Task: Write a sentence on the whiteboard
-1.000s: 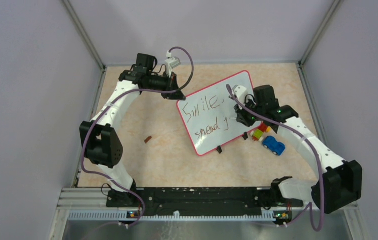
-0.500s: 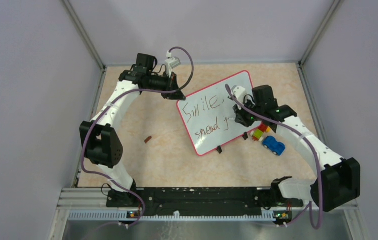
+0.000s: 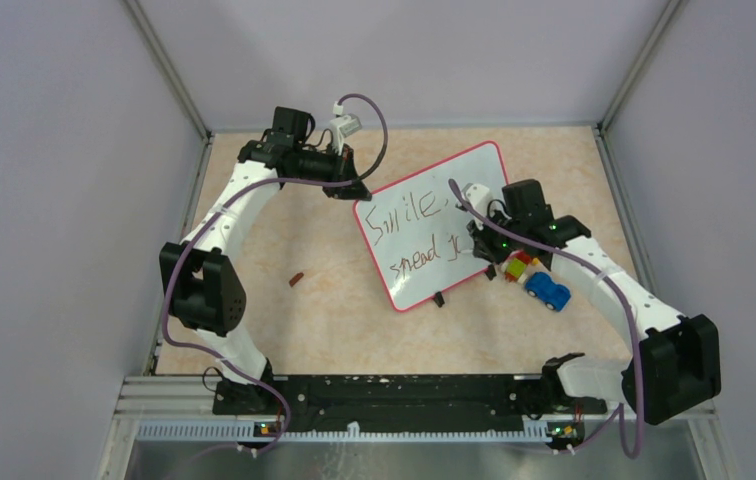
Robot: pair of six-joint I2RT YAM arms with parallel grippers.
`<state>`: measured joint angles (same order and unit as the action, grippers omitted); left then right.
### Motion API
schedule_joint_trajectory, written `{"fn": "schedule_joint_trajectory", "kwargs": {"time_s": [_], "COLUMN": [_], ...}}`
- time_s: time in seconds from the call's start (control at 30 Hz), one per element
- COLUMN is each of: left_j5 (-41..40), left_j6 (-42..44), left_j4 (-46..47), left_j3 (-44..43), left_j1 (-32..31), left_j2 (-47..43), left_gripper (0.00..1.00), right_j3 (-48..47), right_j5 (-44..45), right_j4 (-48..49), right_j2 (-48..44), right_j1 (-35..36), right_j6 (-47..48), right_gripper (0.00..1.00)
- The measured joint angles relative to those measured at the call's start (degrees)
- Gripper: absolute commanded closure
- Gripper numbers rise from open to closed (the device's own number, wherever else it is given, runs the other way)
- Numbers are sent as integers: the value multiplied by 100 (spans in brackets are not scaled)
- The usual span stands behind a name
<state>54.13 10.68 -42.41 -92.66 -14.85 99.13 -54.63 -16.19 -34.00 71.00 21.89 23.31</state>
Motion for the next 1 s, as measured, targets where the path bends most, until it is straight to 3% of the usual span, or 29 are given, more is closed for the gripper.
{"fn": "schedule_joint_trajectory", "kwargs": {"time_s": [1.0], "left_j5": [0], "left_j6": [0], "left_j4": [-2], "left_j3": [0], "left_j1": [0], "left_j2": [0], "left_gripper": [100], "right_j3": [-365], "right_j5": [68], "right_j4": [101], "right_j2": [-22], "right_j1": [94], "right_j6": [-42], "right_gripper": [100]}}
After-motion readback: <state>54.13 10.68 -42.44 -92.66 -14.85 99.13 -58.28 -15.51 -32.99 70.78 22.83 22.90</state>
